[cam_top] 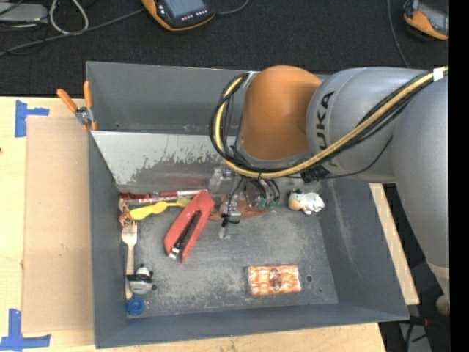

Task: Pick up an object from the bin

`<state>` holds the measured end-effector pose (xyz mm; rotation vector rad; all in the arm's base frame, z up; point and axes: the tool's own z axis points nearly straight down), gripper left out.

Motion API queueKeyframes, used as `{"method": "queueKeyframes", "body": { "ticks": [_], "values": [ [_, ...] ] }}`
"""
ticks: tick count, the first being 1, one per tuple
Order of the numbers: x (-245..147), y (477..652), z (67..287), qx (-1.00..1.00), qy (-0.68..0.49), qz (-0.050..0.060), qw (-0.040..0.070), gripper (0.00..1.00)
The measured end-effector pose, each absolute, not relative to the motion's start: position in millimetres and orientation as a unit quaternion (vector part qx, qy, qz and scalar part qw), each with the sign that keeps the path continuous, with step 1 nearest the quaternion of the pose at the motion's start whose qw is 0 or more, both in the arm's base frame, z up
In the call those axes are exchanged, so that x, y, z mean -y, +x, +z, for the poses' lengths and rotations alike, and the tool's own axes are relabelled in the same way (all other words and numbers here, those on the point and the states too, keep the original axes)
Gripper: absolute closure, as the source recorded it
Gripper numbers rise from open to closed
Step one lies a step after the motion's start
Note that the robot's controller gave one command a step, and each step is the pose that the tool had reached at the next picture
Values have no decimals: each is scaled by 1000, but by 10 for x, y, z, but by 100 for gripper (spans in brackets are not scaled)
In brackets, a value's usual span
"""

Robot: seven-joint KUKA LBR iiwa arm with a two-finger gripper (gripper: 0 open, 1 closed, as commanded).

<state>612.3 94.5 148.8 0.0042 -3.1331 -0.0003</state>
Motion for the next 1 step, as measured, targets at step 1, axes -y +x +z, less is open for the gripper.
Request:
{"method": "queueKeyframes", "body": {
  "ticks": [1],
  "values": [
    [-942,6141,1534,1000,0,0,1,0]
  ]
}}
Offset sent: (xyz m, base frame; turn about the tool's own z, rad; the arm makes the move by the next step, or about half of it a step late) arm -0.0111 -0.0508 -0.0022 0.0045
